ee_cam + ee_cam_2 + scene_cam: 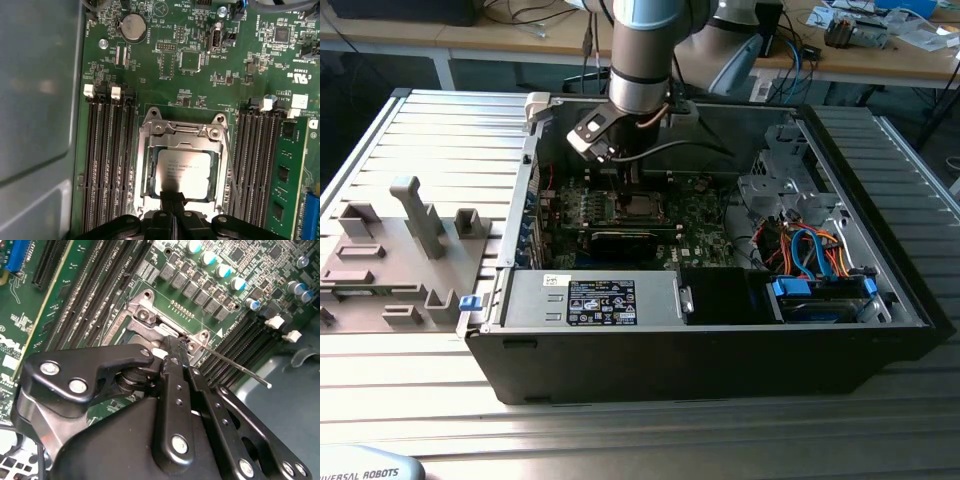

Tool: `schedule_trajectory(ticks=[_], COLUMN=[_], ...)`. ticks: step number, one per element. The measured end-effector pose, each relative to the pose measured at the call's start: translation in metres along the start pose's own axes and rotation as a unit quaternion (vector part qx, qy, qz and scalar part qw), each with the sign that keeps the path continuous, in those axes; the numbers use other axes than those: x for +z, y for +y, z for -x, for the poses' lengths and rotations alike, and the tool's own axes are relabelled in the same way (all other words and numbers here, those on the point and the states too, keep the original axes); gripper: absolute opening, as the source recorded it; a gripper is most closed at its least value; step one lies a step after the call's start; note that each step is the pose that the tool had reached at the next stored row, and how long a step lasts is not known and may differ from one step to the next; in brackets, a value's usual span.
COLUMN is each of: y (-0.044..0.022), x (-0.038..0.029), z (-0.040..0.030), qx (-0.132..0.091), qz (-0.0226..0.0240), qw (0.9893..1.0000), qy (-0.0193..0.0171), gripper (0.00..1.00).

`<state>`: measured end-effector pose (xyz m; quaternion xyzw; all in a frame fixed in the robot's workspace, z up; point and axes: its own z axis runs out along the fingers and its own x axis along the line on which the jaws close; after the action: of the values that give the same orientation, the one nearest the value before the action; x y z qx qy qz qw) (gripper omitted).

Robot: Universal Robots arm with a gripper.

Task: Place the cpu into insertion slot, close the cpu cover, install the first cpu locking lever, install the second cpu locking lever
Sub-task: 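Close the cpu cover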

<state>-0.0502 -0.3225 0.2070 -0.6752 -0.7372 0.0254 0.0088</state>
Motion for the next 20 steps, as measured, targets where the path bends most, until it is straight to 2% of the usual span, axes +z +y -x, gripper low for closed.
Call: schedule_trajectory(ticks=[3,5,9,10,14,17,20], y=[0.0003,0.0034,0.0195,0.0224,0.0218,0.0210,0.0203], x=[0.0021,0.0020,0.0010,-0.0011,-0.0149,-0.0319,-0.0462], z=[0.0002,0.0007,0.0021,0.0022,0.0027,0.0031,0.0034], qx=[0.000,0.000,0.000,0.000,0.000,0.000,0.000], qz=[-0.0003,-0.0002,-0.0012,-0.0012,-0.0015,-0.0016,-0.0016], qw=[1.0000,1.0000,1.0000,1.0000,1.0000,1.0000,1.0000], qy=[-0.0002,-0.0004,-0.0001,0.0003,-0.0001,-0.0001,-0.0001], gripper=[0.11,0.11,0.11,0.11,0.11,0.11,0.11])
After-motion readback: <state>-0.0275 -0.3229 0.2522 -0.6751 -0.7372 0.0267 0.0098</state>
